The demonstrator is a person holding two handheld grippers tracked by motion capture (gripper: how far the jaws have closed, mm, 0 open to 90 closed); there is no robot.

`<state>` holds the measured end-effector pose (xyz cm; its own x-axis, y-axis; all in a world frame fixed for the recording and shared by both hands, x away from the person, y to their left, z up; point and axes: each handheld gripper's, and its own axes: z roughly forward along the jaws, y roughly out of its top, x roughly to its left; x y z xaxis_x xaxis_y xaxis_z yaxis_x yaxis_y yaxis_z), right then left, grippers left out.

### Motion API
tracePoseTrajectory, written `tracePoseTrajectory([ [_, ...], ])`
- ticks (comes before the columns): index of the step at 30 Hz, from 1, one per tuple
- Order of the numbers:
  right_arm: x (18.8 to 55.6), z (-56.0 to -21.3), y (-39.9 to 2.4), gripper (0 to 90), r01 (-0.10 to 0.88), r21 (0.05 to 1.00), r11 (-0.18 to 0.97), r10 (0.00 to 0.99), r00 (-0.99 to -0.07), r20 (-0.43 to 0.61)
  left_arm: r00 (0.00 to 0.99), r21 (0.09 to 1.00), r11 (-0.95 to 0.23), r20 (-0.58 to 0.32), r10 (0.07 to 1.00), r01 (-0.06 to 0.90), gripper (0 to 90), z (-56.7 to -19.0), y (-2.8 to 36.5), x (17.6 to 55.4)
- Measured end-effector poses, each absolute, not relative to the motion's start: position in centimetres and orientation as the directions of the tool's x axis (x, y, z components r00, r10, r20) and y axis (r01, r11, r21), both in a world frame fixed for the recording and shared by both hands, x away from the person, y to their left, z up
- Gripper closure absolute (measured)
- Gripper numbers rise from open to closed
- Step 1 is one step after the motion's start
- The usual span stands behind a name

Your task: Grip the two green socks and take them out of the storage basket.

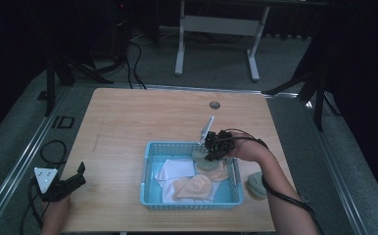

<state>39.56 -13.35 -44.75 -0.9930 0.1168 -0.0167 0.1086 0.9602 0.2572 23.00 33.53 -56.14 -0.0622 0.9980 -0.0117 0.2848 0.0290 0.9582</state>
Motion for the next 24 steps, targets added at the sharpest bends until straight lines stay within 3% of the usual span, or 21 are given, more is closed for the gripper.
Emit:
tracePoseTrajectory([
  [15,38.1,-39.1,-15.2,84.6,0.095,0.321,0.942,0.124,-0.989,-0.074,-0.066,0.957,0.024,-0.005,0.998,0.288,0.5,-56.1,33.5,23.0],
  [24,37.8,-36.7,-19.0,84.6,0.148,0.362,0.920,0.198,-0.974,-0.106,-0.066,0.957,0.021,-0.002,0.998,0.288,0.5,-56.1,33.4,23.0],
])
